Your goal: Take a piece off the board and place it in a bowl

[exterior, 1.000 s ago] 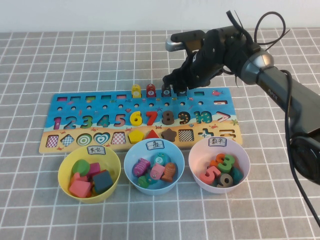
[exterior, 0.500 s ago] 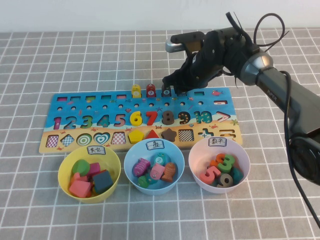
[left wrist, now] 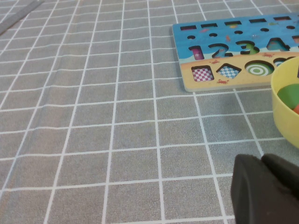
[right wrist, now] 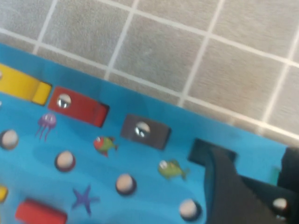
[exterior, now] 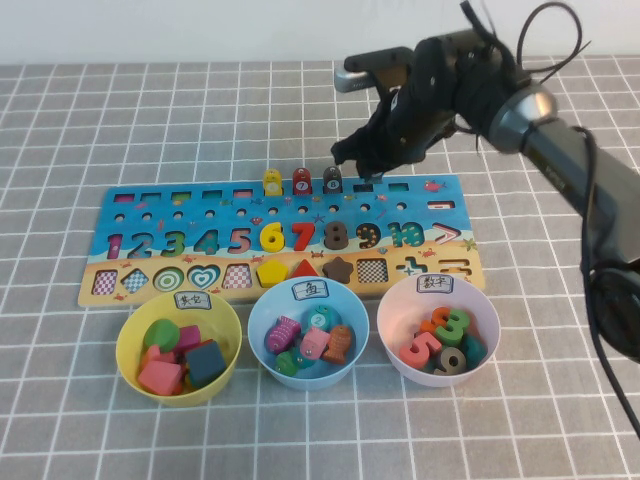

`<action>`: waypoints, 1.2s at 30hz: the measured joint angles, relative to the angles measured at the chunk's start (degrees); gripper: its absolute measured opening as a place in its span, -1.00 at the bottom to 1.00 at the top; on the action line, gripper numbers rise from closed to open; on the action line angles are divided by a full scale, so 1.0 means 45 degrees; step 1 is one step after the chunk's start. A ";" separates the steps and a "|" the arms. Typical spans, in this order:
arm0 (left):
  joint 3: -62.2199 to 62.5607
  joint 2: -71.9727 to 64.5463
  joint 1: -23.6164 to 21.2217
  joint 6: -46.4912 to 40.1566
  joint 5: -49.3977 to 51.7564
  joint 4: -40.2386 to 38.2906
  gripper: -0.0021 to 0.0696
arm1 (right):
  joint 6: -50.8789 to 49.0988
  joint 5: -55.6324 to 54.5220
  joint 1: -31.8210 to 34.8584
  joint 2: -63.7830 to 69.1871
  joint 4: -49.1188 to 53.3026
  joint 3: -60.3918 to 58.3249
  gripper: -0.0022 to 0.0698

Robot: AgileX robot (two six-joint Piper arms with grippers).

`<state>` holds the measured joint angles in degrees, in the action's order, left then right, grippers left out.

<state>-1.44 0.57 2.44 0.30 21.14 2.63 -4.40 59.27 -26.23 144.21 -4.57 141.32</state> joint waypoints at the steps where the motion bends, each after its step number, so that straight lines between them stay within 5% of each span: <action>1: 0.0000 0.0000 0.0000 0.0000 0.0000 0.0000 -0.94 | 0.0000 0.0202 0.0000 -0.0125 0.0125 0.0000 -0.35; 18: 0.0000 0.0000 0.0000 -0.0067 0.0000 0.0000 -0.94 | 0.0000 0.2638 -0.0727 -0.3208 0.0677 -0.1188 -0.35; 36: 0.0000 0.0000 0.0000 -0.0067 0.0000 0.0000 -0.94 | -0.0388 -0.0163 -0.0973 -1.0942 -0.0360 -1.3061 -0.35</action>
<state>-1.44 0.57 2.44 0.00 21.14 2.63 -6.15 58.54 -30.61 94.97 -6.19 82.55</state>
